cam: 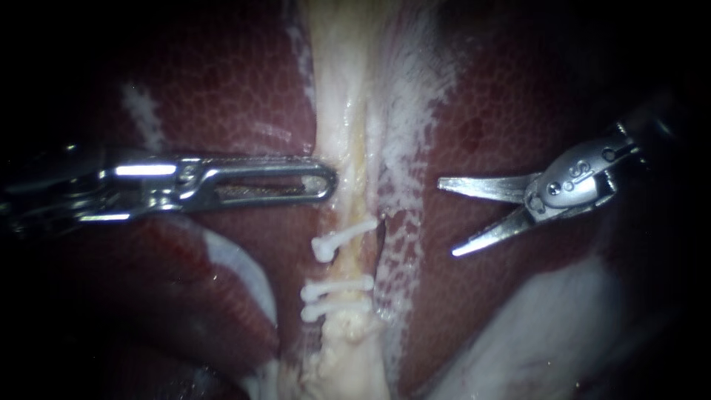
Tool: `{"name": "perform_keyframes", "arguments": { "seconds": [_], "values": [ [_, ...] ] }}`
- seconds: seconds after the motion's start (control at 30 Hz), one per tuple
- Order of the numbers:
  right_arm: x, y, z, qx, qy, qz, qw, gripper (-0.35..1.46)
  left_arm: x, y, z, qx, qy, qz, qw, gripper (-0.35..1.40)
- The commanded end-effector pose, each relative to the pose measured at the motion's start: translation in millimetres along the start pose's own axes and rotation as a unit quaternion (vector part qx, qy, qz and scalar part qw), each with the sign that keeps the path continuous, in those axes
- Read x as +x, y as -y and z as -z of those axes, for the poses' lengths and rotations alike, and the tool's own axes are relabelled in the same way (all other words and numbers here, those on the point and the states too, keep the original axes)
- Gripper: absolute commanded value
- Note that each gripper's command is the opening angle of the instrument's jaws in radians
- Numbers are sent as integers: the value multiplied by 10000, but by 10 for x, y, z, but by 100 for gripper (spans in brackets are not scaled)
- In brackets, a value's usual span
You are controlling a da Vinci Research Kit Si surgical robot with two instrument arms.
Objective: Go to the cutting position left tube
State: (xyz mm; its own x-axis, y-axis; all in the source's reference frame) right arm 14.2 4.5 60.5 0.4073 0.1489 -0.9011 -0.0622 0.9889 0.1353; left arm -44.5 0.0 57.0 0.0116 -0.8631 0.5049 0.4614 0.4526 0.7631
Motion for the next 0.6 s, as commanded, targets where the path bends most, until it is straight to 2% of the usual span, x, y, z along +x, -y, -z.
{"name": "perform_keyframes", "arguments": {
  "seconds": [0.03,0.3,0.43,0.5,0.6],
  "values": [
    [0,0,0,3,3,-2,10000,143,0,0,0,-2,1,1,10000,-35],
    [-1,1,-2,77,-67,3,9999,143,0,2,1,-4,2,2,10000,-35],
    [-7,8,-9,230,-36,64,9997,143,-1,3,2,-2,0,5,10000,-35],
    [-13,14,-16,343,52,0,9994,143,-3,5,5,0,-2,12,10000,-35],
    [-21,21,-27,550,76,-110,9984,143,-11,8,11,4,-8,33,10000,-35]
  ]
}}
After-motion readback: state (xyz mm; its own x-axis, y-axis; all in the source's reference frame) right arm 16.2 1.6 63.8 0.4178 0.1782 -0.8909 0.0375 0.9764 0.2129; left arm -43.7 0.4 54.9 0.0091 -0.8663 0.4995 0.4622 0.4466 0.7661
